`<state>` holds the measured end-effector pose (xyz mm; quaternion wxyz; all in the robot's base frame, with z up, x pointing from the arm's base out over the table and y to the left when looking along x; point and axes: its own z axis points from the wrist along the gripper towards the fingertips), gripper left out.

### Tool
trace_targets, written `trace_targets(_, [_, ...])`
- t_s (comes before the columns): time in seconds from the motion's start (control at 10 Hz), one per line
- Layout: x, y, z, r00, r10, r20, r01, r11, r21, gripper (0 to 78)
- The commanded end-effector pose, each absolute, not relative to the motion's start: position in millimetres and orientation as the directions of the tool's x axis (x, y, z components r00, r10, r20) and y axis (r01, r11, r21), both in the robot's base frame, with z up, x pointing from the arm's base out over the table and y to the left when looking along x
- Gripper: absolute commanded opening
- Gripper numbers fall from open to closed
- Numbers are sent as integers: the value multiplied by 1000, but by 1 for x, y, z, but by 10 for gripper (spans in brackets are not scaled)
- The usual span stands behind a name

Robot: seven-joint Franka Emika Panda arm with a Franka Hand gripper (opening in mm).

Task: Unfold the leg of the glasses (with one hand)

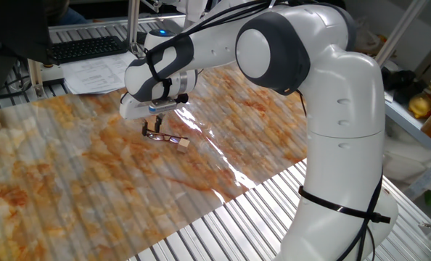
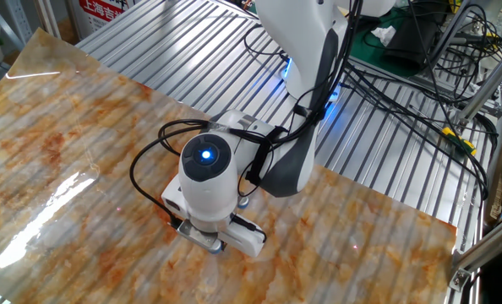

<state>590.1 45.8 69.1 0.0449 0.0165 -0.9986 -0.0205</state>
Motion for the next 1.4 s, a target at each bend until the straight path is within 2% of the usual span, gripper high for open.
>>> trace_targets(0.1, [591, 46, 70, -996, -32, 88, -29, 999, 42, 12])
trace_targets(0.6, [591, 46, 70, -996, -32, 88, -29, 999, 42, 12])
trace_targets(0.7, [589, 46, 93, -992, -9, 129, -4, 999, 34, 12])
trace_targets(0.8, [589, 46, 101, -990, -2, 139, 2, 999, 33, 12])
trace_targets(1.4, [585, 49, 123, -989, 50, 143, 53, 998, 18, 12])
